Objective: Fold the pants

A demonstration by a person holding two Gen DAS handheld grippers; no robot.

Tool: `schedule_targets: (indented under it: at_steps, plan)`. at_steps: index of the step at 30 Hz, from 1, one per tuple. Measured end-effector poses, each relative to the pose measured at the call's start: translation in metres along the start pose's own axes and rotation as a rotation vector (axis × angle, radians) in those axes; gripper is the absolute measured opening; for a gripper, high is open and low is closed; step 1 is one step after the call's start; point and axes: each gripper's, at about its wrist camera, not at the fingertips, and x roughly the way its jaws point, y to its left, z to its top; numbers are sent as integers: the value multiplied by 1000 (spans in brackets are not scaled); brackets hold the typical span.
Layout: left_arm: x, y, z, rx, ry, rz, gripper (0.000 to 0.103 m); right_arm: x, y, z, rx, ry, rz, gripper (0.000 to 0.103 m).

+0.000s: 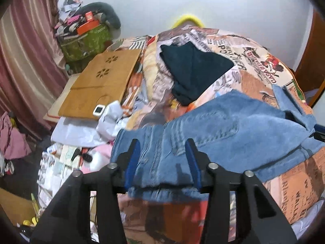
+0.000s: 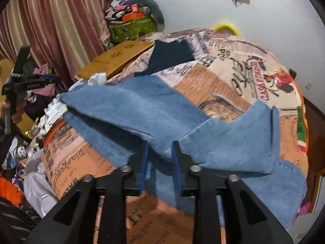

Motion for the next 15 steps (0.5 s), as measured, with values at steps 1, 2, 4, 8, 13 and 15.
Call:
schedule_targets:
  at_steps: [1, 2, 4, 8, 13, 15]
  plan:
    - [1, -3, 5, 3, -3, -6, 52, -2, -4, 3, 7, -8, -7, 41]
    - [3, -7, 12, 5, -6, -15, 55, -4, -10, 7, 17, -21, -13, 43]
    - [7, -13, 22, 8, -12, -27, 61, -7, -25, 14, 45, -32, -18, 49]
    - [20, -29, 46, 34, -26, -34, 73, -4, -60, 31, 117, -33, -75, 51]
    - [45, -45, 69, 52, -23, -33, 81, 28, -116, 43, 223, 13, -136, 51]
    - [57, -49, 76, 48, -11, -40, 85, 41, -136, 45, 261, 35, -150, 51]
